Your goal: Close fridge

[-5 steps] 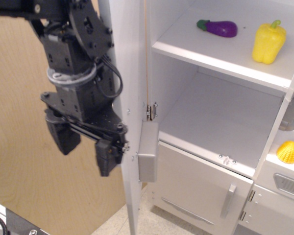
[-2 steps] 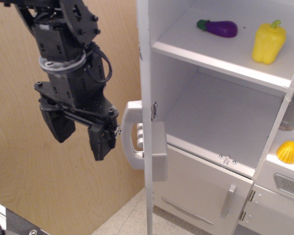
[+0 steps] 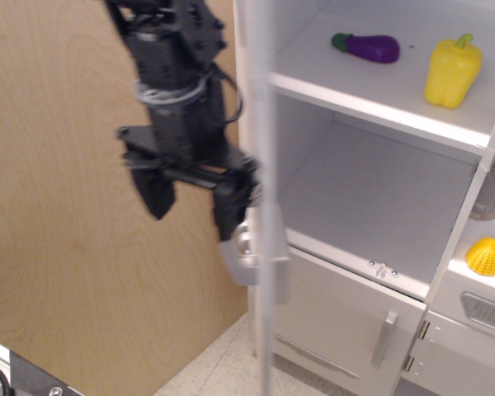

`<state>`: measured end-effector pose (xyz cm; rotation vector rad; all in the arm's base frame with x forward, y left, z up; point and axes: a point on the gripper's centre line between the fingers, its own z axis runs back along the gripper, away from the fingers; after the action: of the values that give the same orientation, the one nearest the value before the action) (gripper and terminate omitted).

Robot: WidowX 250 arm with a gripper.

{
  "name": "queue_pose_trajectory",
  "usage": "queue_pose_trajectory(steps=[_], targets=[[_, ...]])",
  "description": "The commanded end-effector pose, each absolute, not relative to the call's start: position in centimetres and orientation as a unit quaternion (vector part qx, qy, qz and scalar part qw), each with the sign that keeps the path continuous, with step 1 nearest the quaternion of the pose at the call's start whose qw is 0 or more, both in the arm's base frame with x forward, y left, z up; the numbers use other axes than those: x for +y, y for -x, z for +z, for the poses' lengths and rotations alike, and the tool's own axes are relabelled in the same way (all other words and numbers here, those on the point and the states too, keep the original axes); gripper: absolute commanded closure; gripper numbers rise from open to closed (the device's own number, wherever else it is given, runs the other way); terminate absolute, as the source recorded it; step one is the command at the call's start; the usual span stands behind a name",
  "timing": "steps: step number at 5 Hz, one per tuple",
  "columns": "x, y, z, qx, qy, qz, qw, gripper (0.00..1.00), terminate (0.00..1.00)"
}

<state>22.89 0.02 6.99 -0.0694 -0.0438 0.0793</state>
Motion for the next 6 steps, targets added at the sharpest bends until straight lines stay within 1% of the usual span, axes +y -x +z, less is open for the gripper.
queue_pose_trajectory(steps=[1, 2, 3, 4, 6], targets=[[-1.2, -26.9, 8.4, -0.054, 0.048, 0.065, 0.995, 0.00, 0.00], [-2.4, -29.2, 8.6, -0.059, 0.049, 0.089, 0.993, 0.00, 0.00], [-3.1, -32.0, 8.5, -0.065, 0.059, 0.115, 0.990, 0.00, 0.00], [-3.5, -33.6, 8.3, -0.064, 0.064, 0.129, 0.988, 0.00, 0.00], [-3.9, -35.4, 8.8, -0.064, 0.076, 0.147, 0.984, 0.00, 0.00]])
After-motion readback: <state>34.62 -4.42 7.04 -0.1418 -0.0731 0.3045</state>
